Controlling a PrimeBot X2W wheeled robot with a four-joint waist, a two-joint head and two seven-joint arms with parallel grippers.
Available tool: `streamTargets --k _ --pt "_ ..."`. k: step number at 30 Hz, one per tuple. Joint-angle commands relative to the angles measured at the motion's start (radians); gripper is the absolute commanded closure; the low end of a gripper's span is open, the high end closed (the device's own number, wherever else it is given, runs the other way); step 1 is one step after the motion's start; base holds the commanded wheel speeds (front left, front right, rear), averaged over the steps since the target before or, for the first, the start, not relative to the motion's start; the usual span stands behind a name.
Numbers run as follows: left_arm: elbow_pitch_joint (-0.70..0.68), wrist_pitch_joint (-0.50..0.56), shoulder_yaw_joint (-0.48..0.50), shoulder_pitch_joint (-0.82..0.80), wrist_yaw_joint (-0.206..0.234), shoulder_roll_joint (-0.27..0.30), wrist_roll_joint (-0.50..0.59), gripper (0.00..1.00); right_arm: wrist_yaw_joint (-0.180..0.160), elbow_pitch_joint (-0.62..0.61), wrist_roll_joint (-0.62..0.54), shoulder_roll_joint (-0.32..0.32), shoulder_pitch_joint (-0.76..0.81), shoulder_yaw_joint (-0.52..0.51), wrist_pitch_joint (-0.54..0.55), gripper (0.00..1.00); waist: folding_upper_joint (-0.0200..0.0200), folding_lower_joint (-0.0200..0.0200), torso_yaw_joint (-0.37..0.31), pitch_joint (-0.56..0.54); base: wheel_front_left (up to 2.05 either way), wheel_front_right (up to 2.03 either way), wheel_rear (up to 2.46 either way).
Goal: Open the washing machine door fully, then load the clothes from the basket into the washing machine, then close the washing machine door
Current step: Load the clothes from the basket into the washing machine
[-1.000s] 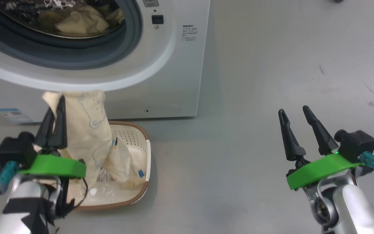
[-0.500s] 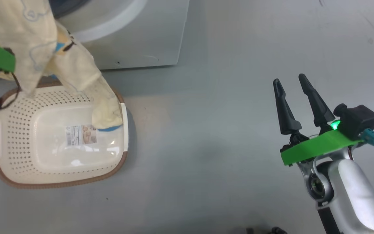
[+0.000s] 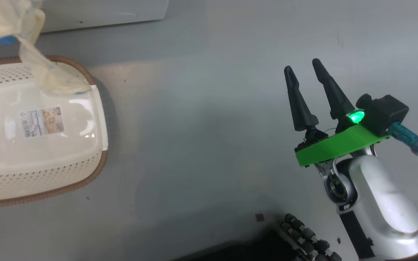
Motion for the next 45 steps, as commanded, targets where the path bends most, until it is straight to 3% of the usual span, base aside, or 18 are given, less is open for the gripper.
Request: streamTargets --k 1,6,24,25,26,37,45 --pt "-0.012 -0.024 0.021 -0.097 0.002 0.074 0.019 1.00 0.010 -0.019 0.009 0.004 -0.004 0.021 -0.014 0.00 0.0001 -0.0004 -0.040 0.048 0.00 0.00 0.00" --pt "0.137 -0.070 -0.013 -0.243 0.002 0.078 0.062 1.00 0.010 -0.044 0.026 0.007 -0.030 0.013 -0.019 0.00 0.0001 -0.0004 -0.068 0.088 0.00 0.00 0.00" --pt "0.487 -0.190 -0.108 -0.392 0.004 -0.006 0.106 1.00 0.010 -0.051 0.044 0.008 -0.049 0.044 -0.019 0.00 0.0001 -0.0004 -0.087 0.143 0.00 0.00 0.00" --pt "0.495 -0.198 -0.114 -0.396 0.006 -0.006 0.111 0.15 0.010 -0.050 0.044 0.008 -0.051 0.045 -0.019 0.00 0.0001 -0.0004 -0.087 0.143 0.00 0.00 0.00" --pt "0.506 -0.203 -0.117 -0.397 0.005 -0.010 0.110 0.00 0.010 -0.050 0.045 0.008 -0.053 0.046 -0.019 0.00 0.0001 -0.0004 -0.086 0.141 0.00 0.00 0.00" --pt "0.581 -0.228 -0.159 -0.380 0.001 -0.059 0.073 0.00 0.010 -0.049 0.010 0.008 -0.055 0.017 -0.019 0.00 0.0001 -0.0004 -0.051 0.098 0.00 0.00 0.00" --pt "0.579 -0.238 -0.199 -0.263 0.001 -0.114 -0.040 0.00 0.010 -0.048 -0.043 -0.002 -0.039 -0.027 -0.019 0.00 0.0001 -0.0004 0.015 0.015 0.00 0.00 0.00"
